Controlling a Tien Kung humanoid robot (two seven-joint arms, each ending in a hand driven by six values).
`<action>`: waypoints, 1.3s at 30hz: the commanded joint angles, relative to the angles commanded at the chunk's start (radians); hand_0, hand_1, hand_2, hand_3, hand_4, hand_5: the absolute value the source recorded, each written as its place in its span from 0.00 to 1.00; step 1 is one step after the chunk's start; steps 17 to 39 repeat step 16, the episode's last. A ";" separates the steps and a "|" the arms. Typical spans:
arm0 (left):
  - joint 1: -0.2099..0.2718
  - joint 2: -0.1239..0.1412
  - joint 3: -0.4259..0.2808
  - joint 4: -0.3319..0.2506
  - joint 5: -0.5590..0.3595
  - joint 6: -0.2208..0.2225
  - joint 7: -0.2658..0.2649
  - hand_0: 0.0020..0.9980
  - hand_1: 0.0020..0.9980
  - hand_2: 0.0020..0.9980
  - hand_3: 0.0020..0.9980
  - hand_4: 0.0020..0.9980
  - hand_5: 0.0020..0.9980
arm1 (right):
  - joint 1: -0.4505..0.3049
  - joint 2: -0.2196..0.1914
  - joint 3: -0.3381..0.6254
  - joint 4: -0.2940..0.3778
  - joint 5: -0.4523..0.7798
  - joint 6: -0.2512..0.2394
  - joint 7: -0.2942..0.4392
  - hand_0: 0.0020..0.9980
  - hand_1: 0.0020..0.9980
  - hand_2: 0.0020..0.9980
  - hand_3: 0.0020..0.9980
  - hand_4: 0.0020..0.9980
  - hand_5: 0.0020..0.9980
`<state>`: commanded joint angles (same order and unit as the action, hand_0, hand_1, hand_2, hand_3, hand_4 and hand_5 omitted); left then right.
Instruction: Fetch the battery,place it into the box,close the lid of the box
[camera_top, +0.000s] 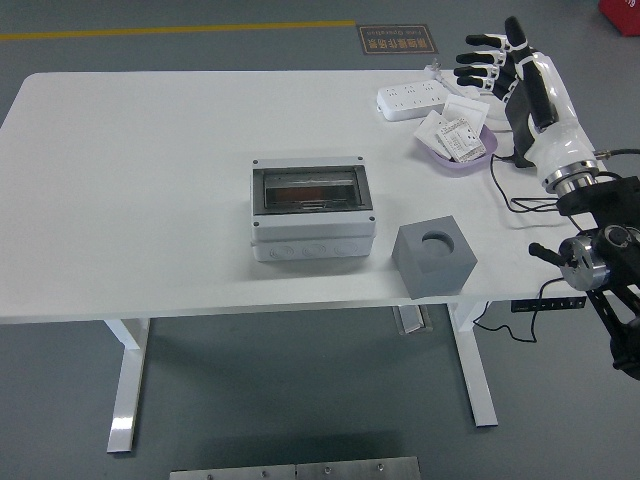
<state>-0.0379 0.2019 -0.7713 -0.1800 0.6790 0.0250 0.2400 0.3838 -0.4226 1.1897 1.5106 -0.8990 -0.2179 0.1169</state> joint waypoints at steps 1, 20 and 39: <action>0.000 0.000 -0.001 0.000 0.000 0.000 0.000 0.71 0.80 0.75 0.79 0.79 0.25 | -0.002 -0.001 0.003 -0.001 0.001 0.001 0.006 0.67 0.63 0.62 0.66 0.96 0.89; -0.004 -0.003 -0.001 0.000 0.001 -0.002 -0.003 0.72 0.80 0.75 0.76 0.71 0.20 | -0.017 -0.005 0.034 -0.026 0.006 -0.005 0.027 0.72 0.67 0.66 0.73 0.96 0.82; -0.004 -0.003 -0.001 0.000 0.001 -0.002 -0.003 0.72 0.80 0.75 0.76 0.71 0.20 | -0.017 -0.005 0.034 -0.026 0.006 -0.005 0.027 0.72 0.67 0.66 0.73 0.96 0.82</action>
